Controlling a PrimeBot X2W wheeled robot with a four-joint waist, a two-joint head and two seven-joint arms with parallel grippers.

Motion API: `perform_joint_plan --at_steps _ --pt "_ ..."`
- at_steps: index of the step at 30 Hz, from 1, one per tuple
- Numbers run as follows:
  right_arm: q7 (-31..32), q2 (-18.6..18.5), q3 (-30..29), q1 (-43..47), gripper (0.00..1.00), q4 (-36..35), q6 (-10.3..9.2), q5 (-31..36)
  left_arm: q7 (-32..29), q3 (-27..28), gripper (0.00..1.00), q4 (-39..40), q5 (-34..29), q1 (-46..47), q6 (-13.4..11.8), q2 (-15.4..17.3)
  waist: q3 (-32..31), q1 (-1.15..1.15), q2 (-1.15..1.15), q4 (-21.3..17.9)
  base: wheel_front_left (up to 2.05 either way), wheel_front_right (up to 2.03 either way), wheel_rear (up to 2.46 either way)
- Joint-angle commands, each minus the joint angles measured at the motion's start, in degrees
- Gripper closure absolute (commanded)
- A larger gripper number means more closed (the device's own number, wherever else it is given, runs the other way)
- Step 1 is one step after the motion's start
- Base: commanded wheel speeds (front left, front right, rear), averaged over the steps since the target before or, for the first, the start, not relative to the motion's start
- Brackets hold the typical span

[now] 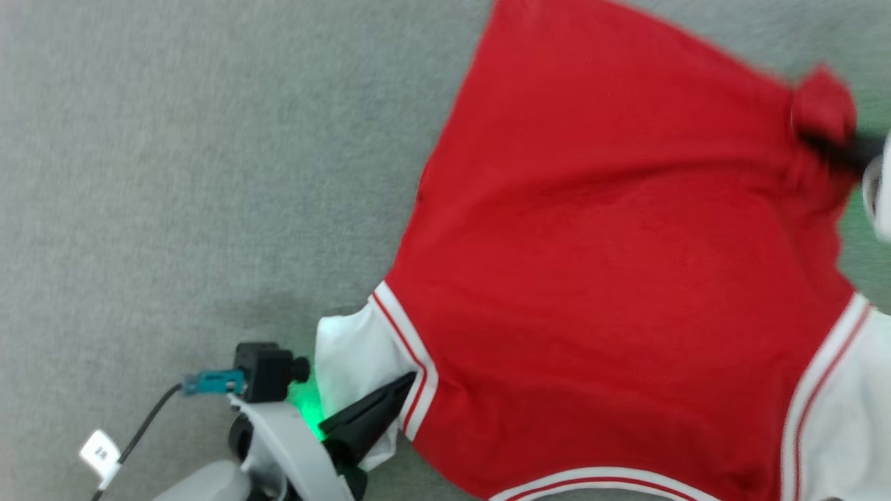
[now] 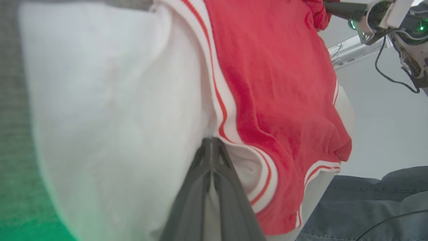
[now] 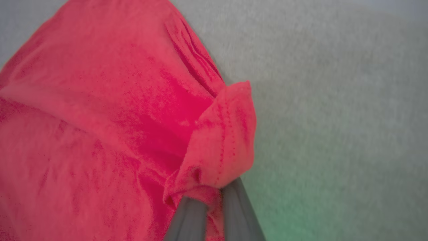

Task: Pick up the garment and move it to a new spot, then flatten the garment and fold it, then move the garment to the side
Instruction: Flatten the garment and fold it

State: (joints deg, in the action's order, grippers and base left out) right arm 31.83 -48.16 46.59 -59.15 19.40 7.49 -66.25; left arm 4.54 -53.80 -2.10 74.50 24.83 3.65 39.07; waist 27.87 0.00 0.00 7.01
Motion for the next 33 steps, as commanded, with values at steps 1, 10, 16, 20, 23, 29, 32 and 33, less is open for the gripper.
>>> perform_joint_plan --at_steps 1,10,16,20,23,29,32,33 --pt "-0.5 -1.4 0.0 3.1 1.0 -1.6 0.0 -1.1 0.0 0.7 1.0 -4.1 0.7 -1.7 -2.4 2.4 -4.8 0.0 0.0 -3.8 0.0 0.0 0.0" --pt "-9.0 -9.3 -1.5 24.4 1.0 -15.1 0.01 -7.0 4.1 3.0 1.0 -1.4 1.3 -5.1 -4.8 4.8 -8.3 0.0 0.0 -9.3 0.0 0.0 0.0" --pt "-12.7 -11.3 -2.1 36.8 1.0 -21.2 0.01 -7.2 4.2 3.1 1.0 -0.3 1.0 -5.6 -5.3 5.8 -9.2 0.0 0.0 -10.6 0.0 0.0 0.0" --pt "-12.7 -10.5 -1.9 42.6 1.0 -22.9 0.01 -5.1 4.4 3.3 1.0 0.0 1.0 -5.6 -5.7 6.3 -9.4 0.0 0.0 -11.0 0.0 0.0 0.0" --pt "-11.9 -9.1 -2.5 44.7 1.0 -22.9 0.01 -3.0 4.6 3.4 1.0 -0.2 1.1 -5.8 -5.8 6.1 -9.5 0.0 0.0 -11.3 0.0 0.0 0.0" --pt "-11.0 -10.1 -8.9 45.0 0.0 -24.1 0.0 2.3 5.2 3.4 1.0 -0.6 0.6 -5.9 -6.1 5.8 -9.8 0.0 0.0 -11.4 0.0 0.0 0.0" --pt "-10.8 -12.8 -15.5 45.5 0.0 -26.2 0.01 2.0 5.7 3.4 1.0 -0.5 0.4 -6.1 -6.0 5.5 -9.7 0.0 0.0 -10.8 0.0 0.0 0.0" --pt "-10.6 -13.8 -17.9 45.6 0.0 -26.6 0.01 1.8 5.8 3.3 1.0 -0.5 0.1 -5.9 -6.0 5.3 -9.6 0.0 0.0 -10.4 0.0 0.0 0.0"
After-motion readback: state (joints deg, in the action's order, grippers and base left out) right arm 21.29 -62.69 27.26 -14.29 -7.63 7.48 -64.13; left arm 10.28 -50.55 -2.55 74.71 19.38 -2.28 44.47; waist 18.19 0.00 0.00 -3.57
